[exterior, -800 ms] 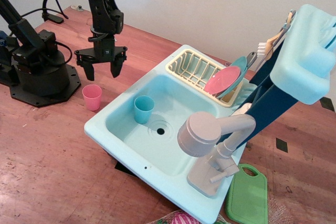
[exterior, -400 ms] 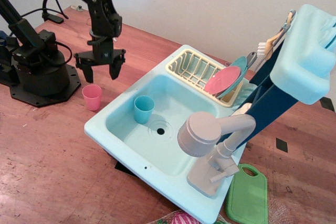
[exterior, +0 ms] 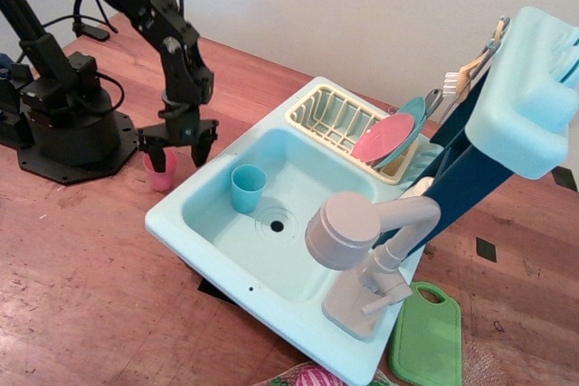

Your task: Put cup from anywhere into sink

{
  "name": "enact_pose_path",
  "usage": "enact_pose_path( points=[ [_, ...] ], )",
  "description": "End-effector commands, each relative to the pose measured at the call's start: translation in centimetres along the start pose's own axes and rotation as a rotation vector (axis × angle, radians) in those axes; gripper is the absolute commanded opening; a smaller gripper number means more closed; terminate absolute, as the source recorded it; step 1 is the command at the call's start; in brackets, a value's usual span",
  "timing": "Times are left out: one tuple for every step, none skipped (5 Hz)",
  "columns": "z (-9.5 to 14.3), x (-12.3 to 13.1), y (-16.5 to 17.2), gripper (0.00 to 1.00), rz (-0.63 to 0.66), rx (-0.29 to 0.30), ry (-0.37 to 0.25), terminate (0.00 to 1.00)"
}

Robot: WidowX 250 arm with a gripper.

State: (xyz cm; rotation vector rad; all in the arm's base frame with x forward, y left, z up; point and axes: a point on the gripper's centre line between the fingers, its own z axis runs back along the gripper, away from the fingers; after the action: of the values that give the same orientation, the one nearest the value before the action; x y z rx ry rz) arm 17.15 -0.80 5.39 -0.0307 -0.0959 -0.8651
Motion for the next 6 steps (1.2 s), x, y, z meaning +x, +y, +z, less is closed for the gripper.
enact_pose_path(
  points=[
    [-1.6, 0.8, 0.0, 1.00, -0.034, 0.000, 0.008, 0.00],
    [-2.5, 0.8, 0.0, 1.00, -0.034, 0.010, -0.002, 0.00],
    [-1.8, 0.5, 0.0, 0.00, -0.030, 0.024, 0.011, 0.00],
    [-0.6, 0.1, 0.9, 0.00, -0.064, 0.034, 0.024, 0.00],
    [-0.7, 0.5, 1.3, 0.00, -0.068, 0.047, 0.029, 0.00],
    [0.0, 0.6, 1.8, 0.00, -0.079, 0.047, 0.025, 0.00]
  ],
)
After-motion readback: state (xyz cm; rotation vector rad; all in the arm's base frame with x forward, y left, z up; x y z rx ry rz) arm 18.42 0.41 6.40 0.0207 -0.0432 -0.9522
